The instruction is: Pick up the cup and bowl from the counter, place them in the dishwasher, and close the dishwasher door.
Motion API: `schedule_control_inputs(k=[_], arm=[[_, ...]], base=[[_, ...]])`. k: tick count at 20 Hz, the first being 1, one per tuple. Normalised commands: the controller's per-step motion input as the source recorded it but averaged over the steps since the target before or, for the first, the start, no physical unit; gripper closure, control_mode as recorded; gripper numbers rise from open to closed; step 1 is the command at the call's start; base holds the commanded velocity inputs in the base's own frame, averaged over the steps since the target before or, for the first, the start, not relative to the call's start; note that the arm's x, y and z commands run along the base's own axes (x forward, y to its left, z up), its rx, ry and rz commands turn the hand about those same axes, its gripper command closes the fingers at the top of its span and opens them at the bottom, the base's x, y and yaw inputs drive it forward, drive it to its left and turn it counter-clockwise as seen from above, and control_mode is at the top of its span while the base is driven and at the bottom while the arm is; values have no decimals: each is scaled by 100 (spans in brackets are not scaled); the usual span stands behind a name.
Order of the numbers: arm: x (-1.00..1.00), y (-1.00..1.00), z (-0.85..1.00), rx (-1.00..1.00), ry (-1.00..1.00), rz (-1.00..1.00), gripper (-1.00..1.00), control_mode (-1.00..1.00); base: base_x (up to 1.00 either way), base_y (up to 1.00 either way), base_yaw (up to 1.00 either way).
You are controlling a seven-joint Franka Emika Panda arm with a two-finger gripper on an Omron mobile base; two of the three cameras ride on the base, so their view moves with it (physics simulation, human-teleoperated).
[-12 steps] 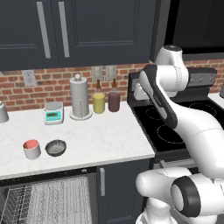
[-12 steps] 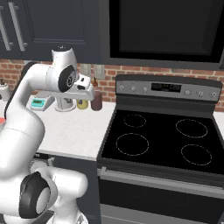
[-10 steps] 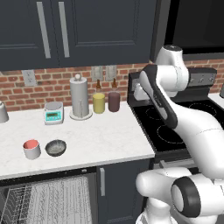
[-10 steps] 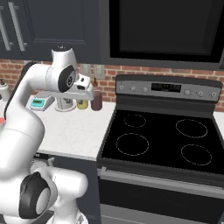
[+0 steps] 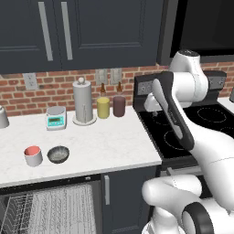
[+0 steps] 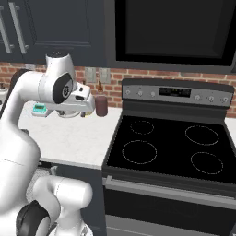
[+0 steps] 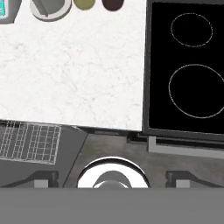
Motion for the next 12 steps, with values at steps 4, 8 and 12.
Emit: schedule_control_inputs(k=[4,8,12], arm=[[-2,56,-33,3,0,6,-100,-100],[24,100,-31,0,0,-3,-100,-100],[29,100,-39,0,6,-6,-100,-100]], base=[[0,0,0],[0,0,0],[0,0,0]])
